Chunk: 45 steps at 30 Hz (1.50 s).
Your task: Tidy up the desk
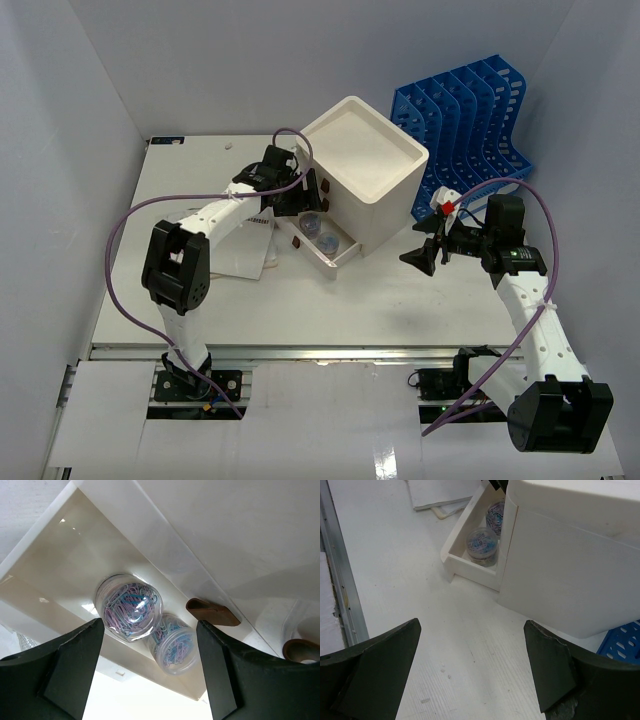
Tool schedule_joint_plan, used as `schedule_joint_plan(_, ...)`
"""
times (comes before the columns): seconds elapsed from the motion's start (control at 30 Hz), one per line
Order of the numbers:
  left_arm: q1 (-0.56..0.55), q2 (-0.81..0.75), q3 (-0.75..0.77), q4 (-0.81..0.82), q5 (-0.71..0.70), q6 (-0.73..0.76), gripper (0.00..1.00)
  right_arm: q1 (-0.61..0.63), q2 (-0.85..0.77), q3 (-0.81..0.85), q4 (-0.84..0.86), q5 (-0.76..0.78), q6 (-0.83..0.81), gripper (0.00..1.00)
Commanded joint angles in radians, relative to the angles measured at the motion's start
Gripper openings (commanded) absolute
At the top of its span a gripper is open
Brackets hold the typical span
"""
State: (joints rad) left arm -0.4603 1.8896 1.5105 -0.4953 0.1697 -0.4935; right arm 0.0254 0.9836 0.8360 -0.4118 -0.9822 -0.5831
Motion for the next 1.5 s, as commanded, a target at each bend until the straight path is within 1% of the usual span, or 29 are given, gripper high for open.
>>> schedule_joint_plan(0.0, -0.002, -0.062, 0.043, 0.023, -0.044, 0.033, 0.85, -0.007, -0.002, 0.005, 0.019, -0.006, -0.004, 0.9)
schedule_joint_plan(0.1, 0.052, -0.101, 0.021, 0.037, -0.117, 0.0, 0.84, -0.007, -0.003, 0.005, 0.019, -0.004, -0.004, 0.9)
schedule_joint_plan(0.23, 0.187, -0.128, -0.028, 0.081, -0.1, -0.105, 0.84, -0.007, -0.007, 0.004, 0.018, -0.007, -0.006, 0.9)
schedule_joint_plan(0.33, 0.27, -0.12, -0.062, 0.105, -0.092, -0.196, 0.92, -0.007, -0.008, 0.005, 0.016, -0.01, -0.007, 0.9)
schedule_joint_plan(0.4, 0.316, -0.105, -0.061, 0.116, -0.114, -0.259, 0.97, -0.007, -0.007, 0.006, 0.016, -0.012, -0.007, 0.9)
schedule_joint_plan(0.43, 0.333, -0.089, -0.058, 0.119, -0.13, -0.283, 0.98, -0.007, -0.007, 0.005, 0.015, -0.013, -0.007, 0.9)
schedule_joint_plan(0.57, 0.37, 0.021, 0.031, 0.109, -0.13, -0.377, 0.98, -0.007, -0.002, 0.007, 0.011, -0.015, -0.008, 0.9)
schedule_joint_plan(0.7, 0.374, 0.151, 0.177, 0.062, -0.13, -0.447, 0.98, -0.007, 0.005, 0.008, 0.007, -0.012, -0.012, 0.9)
schedule_joint_plan(0.97, 0.377, 0.356, 0.421, 0.005, -0.115, -0.512, 0.98, -0.007, 0.016, 0.012, 0.0, -0.013, -0.017, 0.9)
schedule_joint_plan(1.13, 0.381, 0.464, 0.52, 0.0, -0.087, -0.534, 0.98, -0.007, 0.026, 0.013, -0.004, -0.012, -0.021, 0.9)
schedule_joint_plan(1.23, 0.382, 0.499, 0.55, -0.011, -0.081, -0.535, 0.91, -0.007, 0.027, 0.014, -0.005, -0.009, -0.021, 0.9)
schedule_joint_plan(1.33, 0.382, 0.507, 0.533, -0.017, -0.078, -0.532, 0.81, -0.007, 0.026, 0.015, -0.005, -0.003, -0.022, 0.9)
schedule_joint_plan(1.47, 0.382, 0.484, 0.503, -0.016, -0.082, -0.475, 0.67, -0.007, 0.023, 0.014, -0.005, -0.001, -0.023, 0.9)
